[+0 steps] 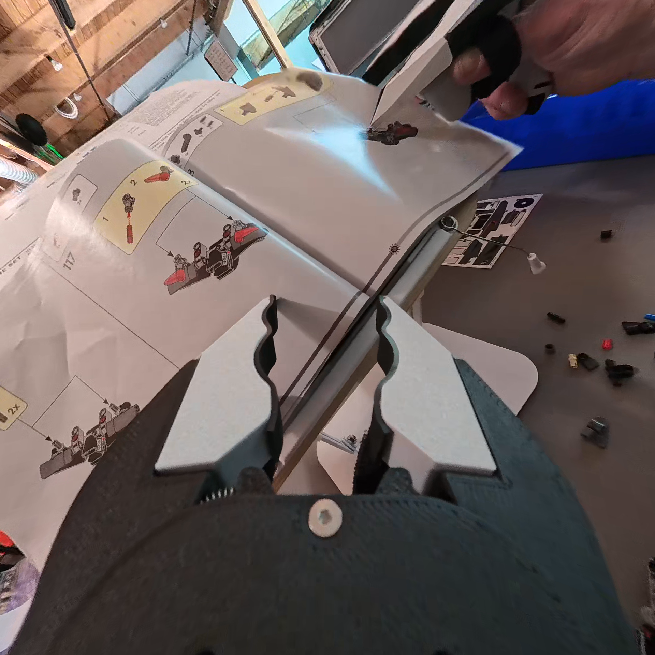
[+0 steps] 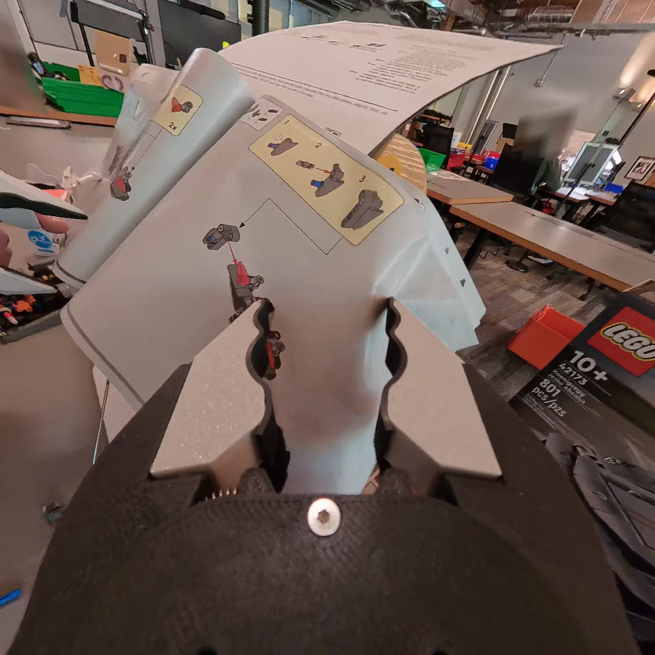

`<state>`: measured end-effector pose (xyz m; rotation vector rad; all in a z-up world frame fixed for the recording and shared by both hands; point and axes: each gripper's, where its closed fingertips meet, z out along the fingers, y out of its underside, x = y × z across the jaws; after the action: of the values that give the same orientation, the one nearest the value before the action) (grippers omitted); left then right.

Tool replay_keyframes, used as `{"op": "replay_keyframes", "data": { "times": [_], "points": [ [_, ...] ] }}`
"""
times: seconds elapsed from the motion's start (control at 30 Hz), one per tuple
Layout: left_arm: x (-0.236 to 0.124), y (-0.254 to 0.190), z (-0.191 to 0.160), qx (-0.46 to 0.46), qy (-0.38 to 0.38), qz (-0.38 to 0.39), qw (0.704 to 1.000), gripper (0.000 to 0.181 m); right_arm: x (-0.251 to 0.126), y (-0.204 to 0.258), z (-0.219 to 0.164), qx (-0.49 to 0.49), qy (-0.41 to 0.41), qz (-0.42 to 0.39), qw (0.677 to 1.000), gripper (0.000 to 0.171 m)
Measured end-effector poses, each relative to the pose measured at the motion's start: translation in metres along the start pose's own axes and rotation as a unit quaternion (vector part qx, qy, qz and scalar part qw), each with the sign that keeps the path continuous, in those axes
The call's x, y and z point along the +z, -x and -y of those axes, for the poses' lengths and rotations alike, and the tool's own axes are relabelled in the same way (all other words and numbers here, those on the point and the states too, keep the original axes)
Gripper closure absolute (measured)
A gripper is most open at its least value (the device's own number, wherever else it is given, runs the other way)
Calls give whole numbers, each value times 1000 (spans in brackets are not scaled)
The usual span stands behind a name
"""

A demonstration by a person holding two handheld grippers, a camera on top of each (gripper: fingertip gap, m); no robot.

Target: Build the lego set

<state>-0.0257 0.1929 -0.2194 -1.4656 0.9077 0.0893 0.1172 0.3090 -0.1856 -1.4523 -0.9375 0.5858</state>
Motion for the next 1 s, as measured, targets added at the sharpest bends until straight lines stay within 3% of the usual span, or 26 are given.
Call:
{"op": "replay_keyframes", "data": {
  "times": [0.13, 0.3, 0.4, 0.63, 0.73, 0.87, 0.93, 1.0],
  "points": [
    [0, -1, -1, -2, -1, 1, 1000, 126, -4, 4, 4, -44, 4, -17, 999, 128],
    [0, -1, -1, 7, 6, 0, 1000, 126, -10, 22, 9, -118, 22, -21, 993, 171],
    [-1, -2, -1, 12, 7, 1, 1000, 124, -15, 50, 18, -90, 50, 41, 994, 171],
    [-10, -7, 29, 45, -30, 59, 997, 113, -11, 131, 89, 43, 15, 228, 973, 171],
    [-14, 12, 42, 49, -52, 127, 989, 115, 5, 154, 111, 84, 22, 276, 957, 162],
    [-8, 22, 45, 46, -52, 156, 985, 122, 18, 177, 139, 120, 2, 310, 943, 139],
    [-13, 29, 51, 47, -76, 179, 980, 155, 21, 187, 146, 109, 1, 315, 943, 119],
    [-15, 34, 51, 10, -87, 172, 981, 172, 16, 197, 155, 109, -2, 331, 937, 98]
  ]
}}
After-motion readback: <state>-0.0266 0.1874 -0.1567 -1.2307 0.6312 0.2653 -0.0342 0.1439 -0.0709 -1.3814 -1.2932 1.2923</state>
